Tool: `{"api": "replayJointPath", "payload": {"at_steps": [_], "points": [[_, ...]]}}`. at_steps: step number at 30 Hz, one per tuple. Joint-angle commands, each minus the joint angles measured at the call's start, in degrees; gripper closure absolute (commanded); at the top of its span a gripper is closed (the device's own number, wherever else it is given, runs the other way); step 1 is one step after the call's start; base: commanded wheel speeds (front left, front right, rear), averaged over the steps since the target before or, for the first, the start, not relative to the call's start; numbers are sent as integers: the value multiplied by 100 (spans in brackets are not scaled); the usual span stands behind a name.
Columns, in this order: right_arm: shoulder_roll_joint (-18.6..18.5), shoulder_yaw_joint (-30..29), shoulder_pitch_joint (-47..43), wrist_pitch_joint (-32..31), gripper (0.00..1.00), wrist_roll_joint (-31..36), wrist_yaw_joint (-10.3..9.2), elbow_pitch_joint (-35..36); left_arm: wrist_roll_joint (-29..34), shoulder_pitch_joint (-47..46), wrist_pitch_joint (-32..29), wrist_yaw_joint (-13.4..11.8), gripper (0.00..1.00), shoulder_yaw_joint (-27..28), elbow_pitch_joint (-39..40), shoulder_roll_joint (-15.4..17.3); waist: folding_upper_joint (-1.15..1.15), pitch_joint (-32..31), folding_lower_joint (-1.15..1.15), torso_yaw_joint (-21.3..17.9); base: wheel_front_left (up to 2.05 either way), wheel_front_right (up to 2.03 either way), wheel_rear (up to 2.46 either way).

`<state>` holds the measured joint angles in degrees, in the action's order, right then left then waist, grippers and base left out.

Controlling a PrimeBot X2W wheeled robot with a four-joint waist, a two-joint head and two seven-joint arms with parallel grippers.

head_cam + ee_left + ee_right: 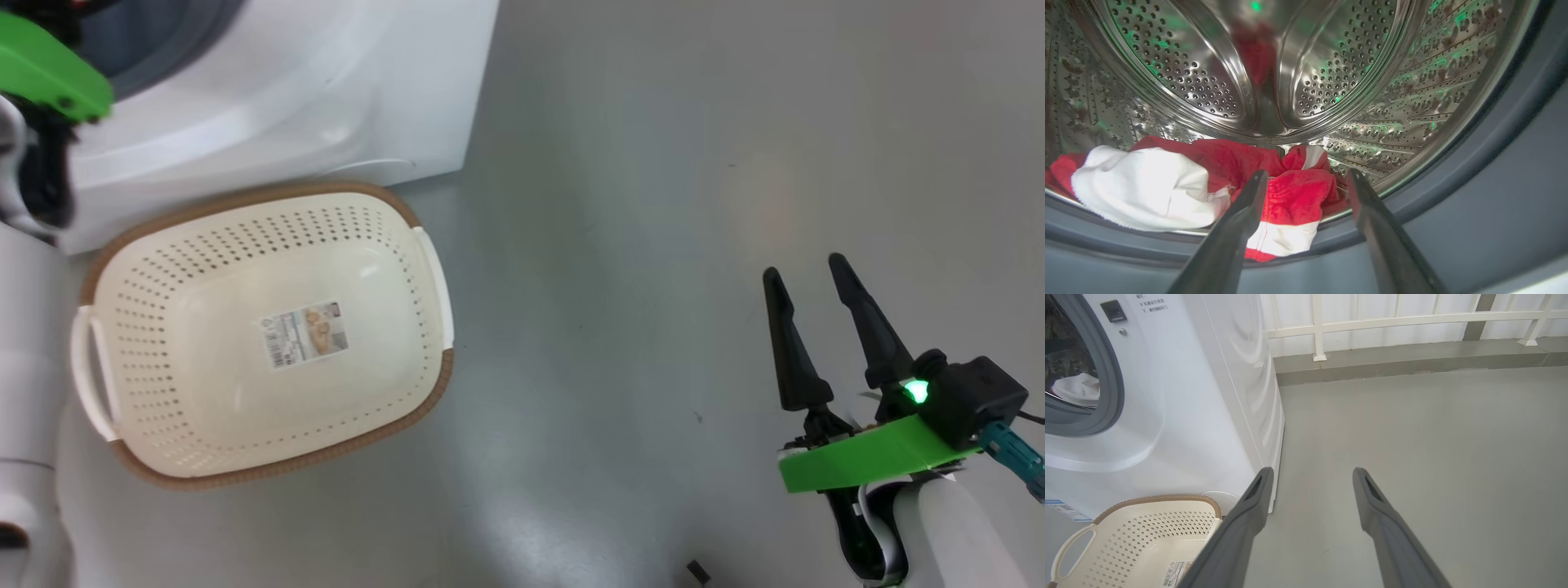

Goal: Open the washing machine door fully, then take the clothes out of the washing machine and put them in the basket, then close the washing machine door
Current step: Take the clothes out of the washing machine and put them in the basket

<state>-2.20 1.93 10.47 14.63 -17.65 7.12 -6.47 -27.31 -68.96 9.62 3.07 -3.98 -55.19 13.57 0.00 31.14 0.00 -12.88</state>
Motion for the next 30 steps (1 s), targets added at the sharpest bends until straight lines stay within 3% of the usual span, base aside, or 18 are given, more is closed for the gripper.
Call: {"api": "replayJointPath", "payload": {"at_steps": [1,11,29,30], "points": [[-67,153,74,37,0,-50,36,109,-59,-157,-79,32,0,98,31,317,0,113,0,-127,0,0,0],[-67,305,176,37,0,-116,36,91,-156,-724,-800,59,0,53,-601,562,0,275,0,-312,0,0,0],[-67,418,353,37,0,-209,36,120,3,-1144,-1777,-256,0,-269,-1257,786,0,586,0,-492,0,0,0],[-67,411,352,37,0,-210,36,118,4,-1151,-1817,-254,24,-287,-1279,777,0,588,0,-488,0,0,0]]}}
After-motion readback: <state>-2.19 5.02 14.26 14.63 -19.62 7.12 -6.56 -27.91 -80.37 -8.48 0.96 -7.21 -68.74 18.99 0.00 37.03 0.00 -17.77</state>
